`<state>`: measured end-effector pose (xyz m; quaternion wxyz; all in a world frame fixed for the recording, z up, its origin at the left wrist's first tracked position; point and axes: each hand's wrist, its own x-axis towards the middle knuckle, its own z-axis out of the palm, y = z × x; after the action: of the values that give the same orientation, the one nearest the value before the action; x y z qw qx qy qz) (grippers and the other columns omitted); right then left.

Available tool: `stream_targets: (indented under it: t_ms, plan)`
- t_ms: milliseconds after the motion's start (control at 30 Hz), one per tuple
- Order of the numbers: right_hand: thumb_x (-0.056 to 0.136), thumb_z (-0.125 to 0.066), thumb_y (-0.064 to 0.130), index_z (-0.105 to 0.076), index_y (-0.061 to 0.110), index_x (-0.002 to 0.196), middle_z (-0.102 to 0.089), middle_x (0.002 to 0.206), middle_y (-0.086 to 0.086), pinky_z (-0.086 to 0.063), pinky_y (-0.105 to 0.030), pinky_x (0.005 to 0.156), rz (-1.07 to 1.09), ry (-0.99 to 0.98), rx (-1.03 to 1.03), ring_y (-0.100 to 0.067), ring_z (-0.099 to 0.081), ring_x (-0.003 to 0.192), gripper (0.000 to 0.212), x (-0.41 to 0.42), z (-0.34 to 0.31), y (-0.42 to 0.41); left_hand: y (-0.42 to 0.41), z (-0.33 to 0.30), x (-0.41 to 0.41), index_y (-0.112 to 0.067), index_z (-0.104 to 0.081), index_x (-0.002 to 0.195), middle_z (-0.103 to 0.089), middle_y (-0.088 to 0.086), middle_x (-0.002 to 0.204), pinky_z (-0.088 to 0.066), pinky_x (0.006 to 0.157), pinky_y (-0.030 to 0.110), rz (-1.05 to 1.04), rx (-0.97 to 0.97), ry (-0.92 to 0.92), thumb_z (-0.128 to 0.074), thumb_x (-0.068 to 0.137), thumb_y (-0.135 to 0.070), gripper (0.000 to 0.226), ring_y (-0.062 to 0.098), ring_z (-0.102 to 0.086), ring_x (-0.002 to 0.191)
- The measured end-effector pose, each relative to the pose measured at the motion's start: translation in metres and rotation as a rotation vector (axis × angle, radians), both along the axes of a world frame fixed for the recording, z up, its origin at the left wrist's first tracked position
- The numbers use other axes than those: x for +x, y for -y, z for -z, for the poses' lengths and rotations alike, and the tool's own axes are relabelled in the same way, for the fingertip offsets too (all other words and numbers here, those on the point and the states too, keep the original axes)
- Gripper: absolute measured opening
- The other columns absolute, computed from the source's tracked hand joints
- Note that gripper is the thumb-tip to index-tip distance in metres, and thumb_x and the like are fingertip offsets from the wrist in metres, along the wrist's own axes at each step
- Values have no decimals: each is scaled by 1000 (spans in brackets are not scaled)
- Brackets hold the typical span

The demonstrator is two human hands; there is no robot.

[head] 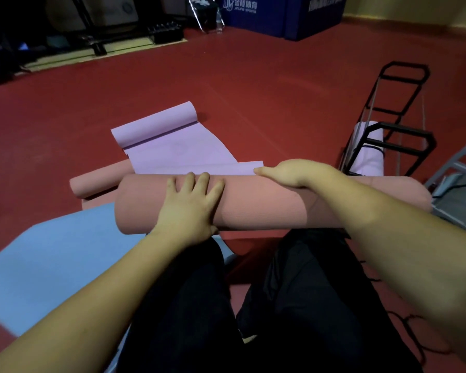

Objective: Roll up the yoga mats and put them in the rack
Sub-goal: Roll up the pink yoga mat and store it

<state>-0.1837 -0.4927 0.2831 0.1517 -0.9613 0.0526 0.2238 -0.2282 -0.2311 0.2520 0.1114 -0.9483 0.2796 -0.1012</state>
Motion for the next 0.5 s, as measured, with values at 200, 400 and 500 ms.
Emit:
stream_targets:
  t_ms: [200,400,500]
  plan:
    - [91,-32,75,-49,25,144,-35,157,-4,-25,-39,112,-43,-185,23,-24,-36,141,75,-1,0,-6,-13,-22,-17,-30,-18,151,-36,0,148,-33,107,50,-13,22,-198,-65,58,-79,115,28,-40,129]
    - [98,-37,57,-68,21,114,-65,121,-6,-42,-35,87,-98,180,-26,-27,-57,111,49,-1,17,-11,-6,-23,1,-32,-15,154,-34,-1,152,-30,110,53,-80,28,-422,-74,60,-71,118,28,-37,133]
    - [101,-33,50,-62,15,83,-62,89,-6,-39,-36,67,-95,387,-87,-31,-57,88,48,-1,27,-8,-5,-29,22,-35,-18,153,-36,-3,153,-32,110,51,-106,-3,-564,-79,55,-70,120,28,-36,135]
